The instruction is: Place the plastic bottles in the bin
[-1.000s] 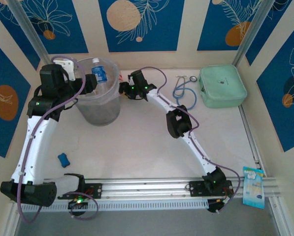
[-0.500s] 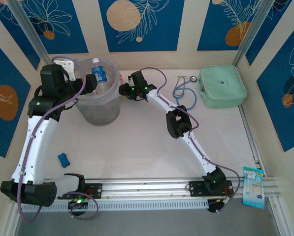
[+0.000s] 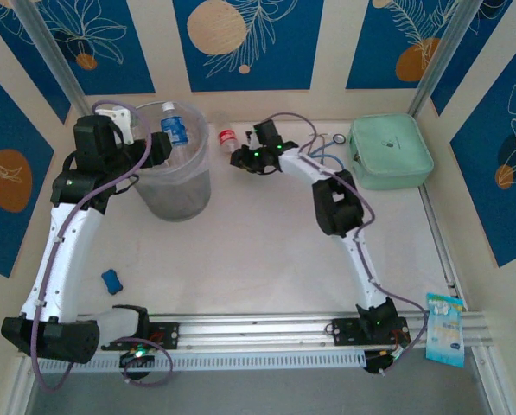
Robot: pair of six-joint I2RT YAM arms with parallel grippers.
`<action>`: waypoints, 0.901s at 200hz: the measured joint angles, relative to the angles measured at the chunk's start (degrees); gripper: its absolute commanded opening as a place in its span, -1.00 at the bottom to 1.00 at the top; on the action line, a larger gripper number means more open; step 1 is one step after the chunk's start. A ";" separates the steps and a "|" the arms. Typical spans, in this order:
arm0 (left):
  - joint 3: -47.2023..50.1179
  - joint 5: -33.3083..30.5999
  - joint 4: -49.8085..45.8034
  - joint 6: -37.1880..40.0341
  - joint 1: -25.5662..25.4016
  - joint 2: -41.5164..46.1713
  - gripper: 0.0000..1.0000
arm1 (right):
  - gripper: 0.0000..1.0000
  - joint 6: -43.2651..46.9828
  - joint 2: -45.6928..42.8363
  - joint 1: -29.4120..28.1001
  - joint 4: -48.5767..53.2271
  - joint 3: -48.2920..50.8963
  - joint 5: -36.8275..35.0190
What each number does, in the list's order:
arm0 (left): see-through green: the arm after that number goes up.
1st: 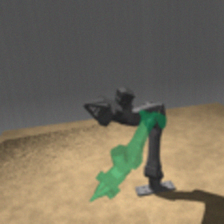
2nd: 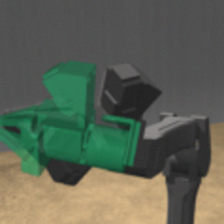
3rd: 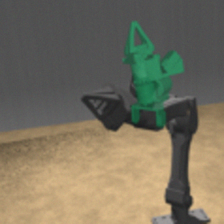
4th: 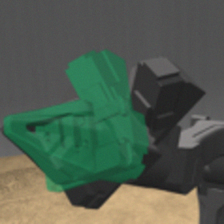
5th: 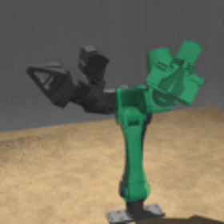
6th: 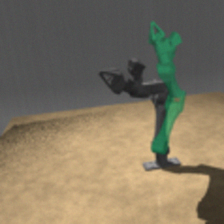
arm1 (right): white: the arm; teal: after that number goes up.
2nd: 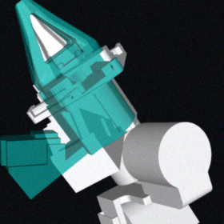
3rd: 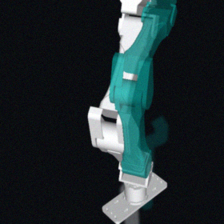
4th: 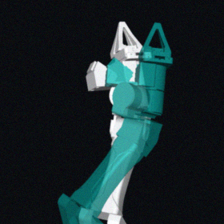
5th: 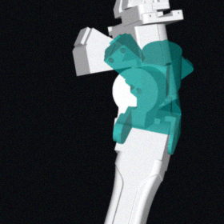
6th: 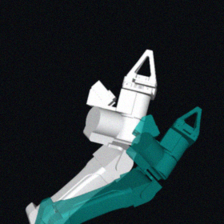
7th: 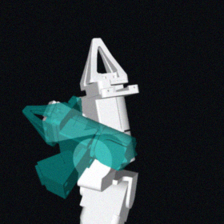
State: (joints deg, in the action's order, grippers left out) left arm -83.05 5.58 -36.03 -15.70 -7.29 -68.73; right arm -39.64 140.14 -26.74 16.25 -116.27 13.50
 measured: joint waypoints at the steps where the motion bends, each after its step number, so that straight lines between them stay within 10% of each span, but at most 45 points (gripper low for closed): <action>1: 0.00 0.11 0.04 -0.09 0.00 0.00 0.71 | -0.55 0.11 -0.39 0.07 -0.04 0.48 0.00; 97: -0.35 12.11 11.72 -18.40 -3.04 0.07 0.99 | -0.72 9.97 -54.69 5.11 -17.07 53.42 5.22; 180: -1.07 9.75 21.07 -22.67 -18.86 -8.44 0.99 | -0.73 15.82 -75.56 -1.16 -17.57 63.80 6.86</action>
State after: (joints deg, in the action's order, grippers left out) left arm -84.12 15.33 -14.96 -38.37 -26.15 -77.17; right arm -23.81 64.58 -27.90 -1.32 -52.47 20.36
